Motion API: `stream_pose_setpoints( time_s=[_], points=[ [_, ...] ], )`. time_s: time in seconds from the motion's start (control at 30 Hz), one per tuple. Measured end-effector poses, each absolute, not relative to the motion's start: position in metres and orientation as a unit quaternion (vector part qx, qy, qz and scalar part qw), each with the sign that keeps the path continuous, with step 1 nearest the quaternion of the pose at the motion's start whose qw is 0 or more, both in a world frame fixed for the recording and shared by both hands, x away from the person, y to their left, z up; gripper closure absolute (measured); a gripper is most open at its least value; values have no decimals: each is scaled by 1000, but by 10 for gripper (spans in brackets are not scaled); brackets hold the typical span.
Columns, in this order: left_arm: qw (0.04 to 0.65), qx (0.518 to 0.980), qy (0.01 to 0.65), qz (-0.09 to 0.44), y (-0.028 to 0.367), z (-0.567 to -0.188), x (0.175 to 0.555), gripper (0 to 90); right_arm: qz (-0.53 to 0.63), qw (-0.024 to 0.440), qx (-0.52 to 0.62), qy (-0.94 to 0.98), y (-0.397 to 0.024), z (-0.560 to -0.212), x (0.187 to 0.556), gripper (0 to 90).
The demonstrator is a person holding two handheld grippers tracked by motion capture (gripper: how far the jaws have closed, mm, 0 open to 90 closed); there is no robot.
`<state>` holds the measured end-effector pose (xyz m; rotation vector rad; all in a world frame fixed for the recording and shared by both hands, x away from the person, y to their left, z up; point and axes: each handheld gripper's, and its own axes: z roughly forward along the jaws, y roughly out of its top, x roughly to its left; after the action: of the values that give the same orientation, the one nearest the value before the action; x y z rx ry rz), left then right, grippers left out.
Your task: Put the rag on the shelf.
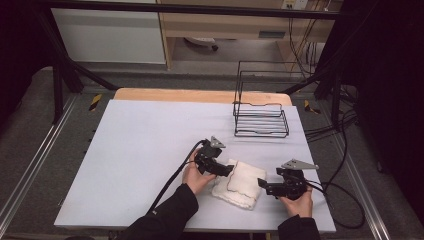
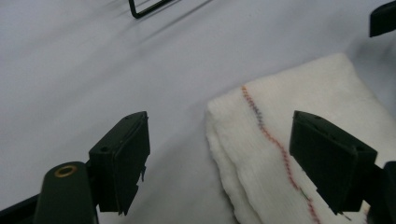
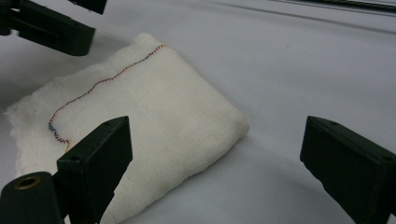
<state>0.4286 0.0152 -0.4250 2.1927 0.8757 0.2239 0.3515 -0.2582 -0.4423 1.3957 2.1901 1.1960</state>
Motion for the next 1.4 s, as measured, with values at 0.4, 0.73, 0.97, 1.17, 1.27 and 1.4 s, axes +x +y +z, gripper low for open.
stream_pose_setpoints(
  time_s=[0.4,0.73,0.97,1.17,1.27,1.4],
  points=[
    [367,857,355,70,-1,-443,443,520,418,141,480,758,-259,-442,351,87],
    [369,858,352,54,-6,-445,442,671,418,141,479,759,-260,-441,352,85],
    [371,856,358,36,-5,-446,444,709,417,140,483,758,-260,-441,353,84],
    [365,864,343,44,-7,-445,442,797,417,140,488,754,-260,-441,355,94],
    [363,865,343,50,-9,-445,440,806,415,143,490,753,-260,-441,357,133],
    [360,867,339,59,-11,-445,438,808,409,148,496,752,-260,-441,362,244]
  ],
)
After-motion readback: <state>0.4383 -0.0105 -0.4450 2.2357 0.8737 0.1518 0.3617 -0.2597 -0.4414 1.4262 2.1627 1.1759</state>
